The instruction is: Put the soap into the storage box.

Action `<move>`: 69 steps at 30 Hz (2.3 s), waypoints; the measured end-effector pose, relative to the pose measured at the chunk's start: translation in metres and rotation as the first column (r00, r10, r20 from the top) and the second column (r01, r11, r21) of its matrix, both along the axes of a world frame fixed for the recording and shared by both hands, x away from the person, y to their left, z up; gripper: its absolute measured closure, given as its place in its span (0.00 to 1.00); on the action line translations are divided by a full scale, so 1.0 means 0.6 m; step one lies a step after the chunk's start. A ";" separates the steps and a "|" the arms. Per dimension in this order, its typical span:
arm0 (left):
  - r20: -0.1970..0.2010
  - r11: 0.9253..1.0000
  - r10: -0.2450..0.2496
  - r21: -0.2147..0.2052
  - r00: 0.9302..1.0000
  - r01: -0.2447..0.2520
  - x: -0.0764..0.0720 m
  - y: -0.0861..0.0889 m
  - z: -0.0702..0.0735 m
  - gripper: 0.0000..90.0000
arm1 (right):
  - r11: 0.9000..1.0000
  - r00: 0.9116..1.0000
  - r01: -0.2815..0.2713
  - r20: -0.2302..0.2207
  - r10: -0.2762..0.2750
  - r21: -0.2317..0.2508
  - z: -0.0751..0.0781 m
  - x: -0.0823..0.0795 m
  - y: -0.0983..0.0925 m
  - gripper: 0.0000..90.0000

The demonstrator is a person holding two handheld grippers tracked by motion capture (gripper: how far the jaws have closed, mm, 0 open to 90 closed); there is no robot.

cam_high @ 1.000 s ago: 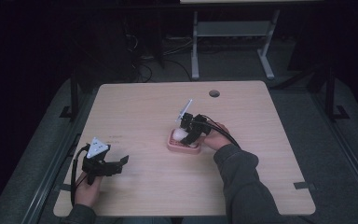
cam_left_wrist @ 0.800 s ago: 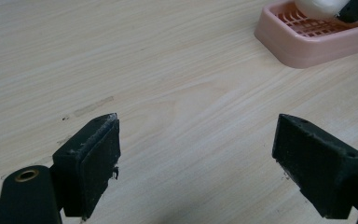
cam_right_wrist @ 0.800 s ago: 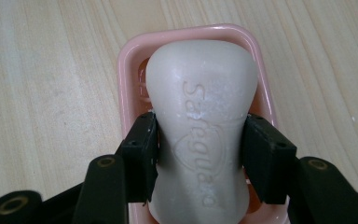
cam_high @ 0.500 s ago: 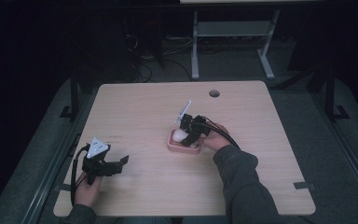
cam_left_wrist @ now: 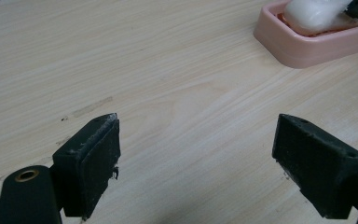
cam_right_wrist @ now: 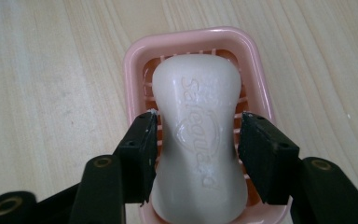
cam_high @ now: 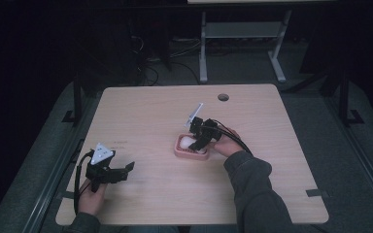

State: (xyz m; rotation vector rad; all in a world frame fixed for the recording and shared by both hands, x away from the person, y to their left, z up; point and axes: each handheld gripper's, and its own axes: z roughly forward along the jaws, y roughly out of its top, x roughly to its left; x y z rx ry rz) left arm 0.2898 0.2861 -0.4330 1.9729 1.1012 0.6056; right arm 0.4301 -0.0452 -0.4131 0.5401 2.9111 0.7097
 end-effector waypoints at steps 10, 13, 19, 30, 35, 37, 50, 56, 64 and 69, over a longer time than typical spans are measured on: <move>-0.001 1.000 -0.002 0.006 1.000 0.002 0.000 0.000 -0.001 0.16 | 0.999 0.999 0.040 -0.009 -0.040 0.024 0.006 -0.009 -0.023 0.45; -0.001 1.000 -0.002 0.007 1.000 0.002 0.000 0.000 -0.001 0.16 | 0.999 0.999 0.042 0.002 -0.042 0.025 0.010 -0.011 -0.031 0.45; -0.001 1.000 -0.002 0.007 1.000 0.002 0.000 0.000 0.000 0.16 | 0.998 0.999 0.055 0.000 -0.055 0.042 0.020 -0.017 -0.039 0.44; 0.001 1.000 -0.004 0.008 1.000 0.004 0.000 0.000 -0.001 0.16 | 0.997 0.997 0.071 -0.001 -0.071 0.038 0.024 -0.021 -0.053 0.41; 0.001 1.000 -0.004 0.008 1.000 0.004 0.000 -0.001 -0.001 0.16 | 0.996 0.997 0.080 -0.007 -0.080 0.041 0.028 -0.025 -0.058 0.41; 0.001 1.000 -0.004 0.007 1.000 0.004 0.000 -0.001 -0.001 0.16 | 0.996 0.997 0.079 0.006 -0.080 0.051 0.029 -0.028 -0.061 0.41; -0.003 1.000 -0.006 0.009 1.000 0.006 0.000 -0.002 -0.002 0.16 | 0.992 0.994 0.110 -0.017 -0.109 0.063 0.023 -0.036 -0.087 0.39; -0.002 1.000 -0.005 0.009 1.000 0.005 0.000 -0.001 -0.002 0.16 | 0.991 0.993 0.114 -0.012 -0.113 0.072 0.029 -0.041 -0.092 0.39; 0.000 1.000 -0.004 0.010 1.000 0.004 0.000 -0.001 -0.001 0.16 | 0.989 0.993 0.119 -0.004 -0.119 0.087 0.032 -0.050 -0.103 0.39; -0.002 1.000 -0.004 0.008 1.000 0.004 0.000 -0.002 -0.002 0.16 | 0.986 0.990 0.139 -0.012 -0.138 0.094 0.026 -0.057 -0.117 0.39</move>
